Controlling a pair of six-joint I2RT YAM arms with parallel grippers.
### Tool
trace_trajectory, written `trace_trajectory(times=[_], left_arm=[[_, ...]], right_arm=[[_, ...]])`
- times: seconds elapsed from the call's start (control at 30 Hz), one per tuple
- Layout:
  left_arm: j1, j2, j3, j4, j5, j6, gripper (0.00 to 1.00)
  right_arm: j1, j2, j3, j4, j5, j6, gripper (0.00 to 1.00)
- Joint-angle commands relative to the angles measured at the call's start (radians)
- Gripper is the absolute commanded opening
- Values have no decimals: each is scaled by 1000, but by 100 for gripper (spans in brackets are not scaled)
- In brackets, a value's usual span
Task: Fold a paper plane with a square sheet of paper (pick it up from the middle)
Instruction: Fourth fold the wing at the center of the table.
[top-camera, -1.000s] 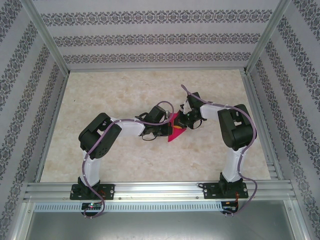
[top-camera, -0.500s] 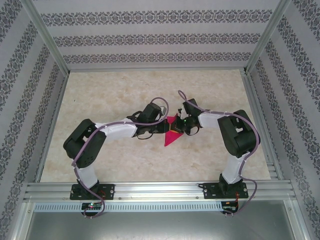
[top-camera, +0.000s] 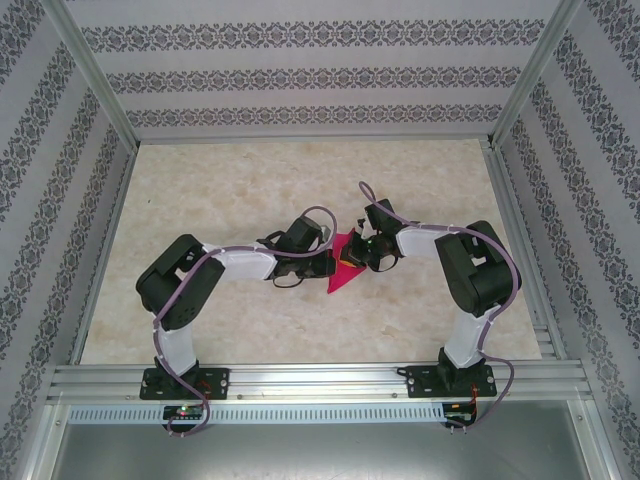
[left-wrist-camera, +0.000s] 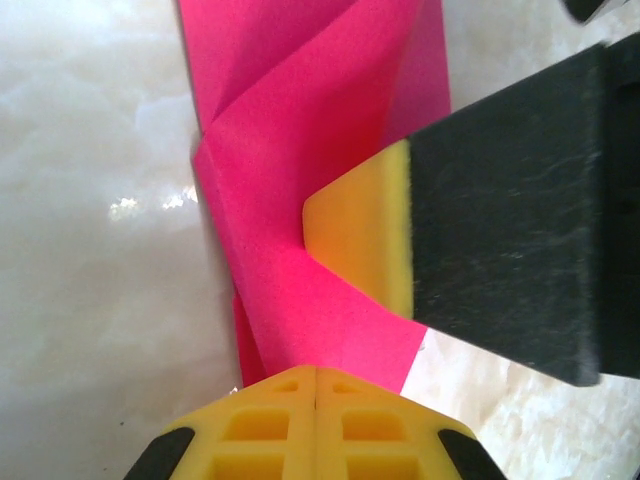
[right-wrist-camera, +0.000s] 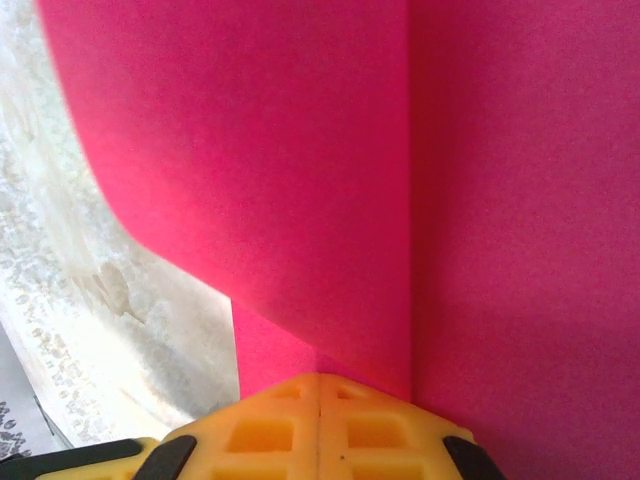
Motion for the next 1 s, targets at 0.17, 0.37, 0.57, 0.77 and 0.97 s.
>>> trace_trajectory(times=[0.17, 0.37, 0.57, 0.77, 0.97], left_arm=[[-10, 56, 58, -5, 21, -9, 2], [-9, 93, 90, -139, -16, 19, 0], [-10, 121, 116, -273, -45, 41, 0], [-10, 124, 114, -325, -55, 53, 0], [-11, 122, 116, -328, -57, 61, 0]], right_arm=[[2, 17, -32, -9, 40, 22, 4], [-23, 0, -26, -6, 28, -6, 5], [-69, -7, -13, -13, 26, -57, 5], [-155, 28, 22, -1, 48, -99, 5], [-180, 10, 63, 44, 5, -124, 5]])
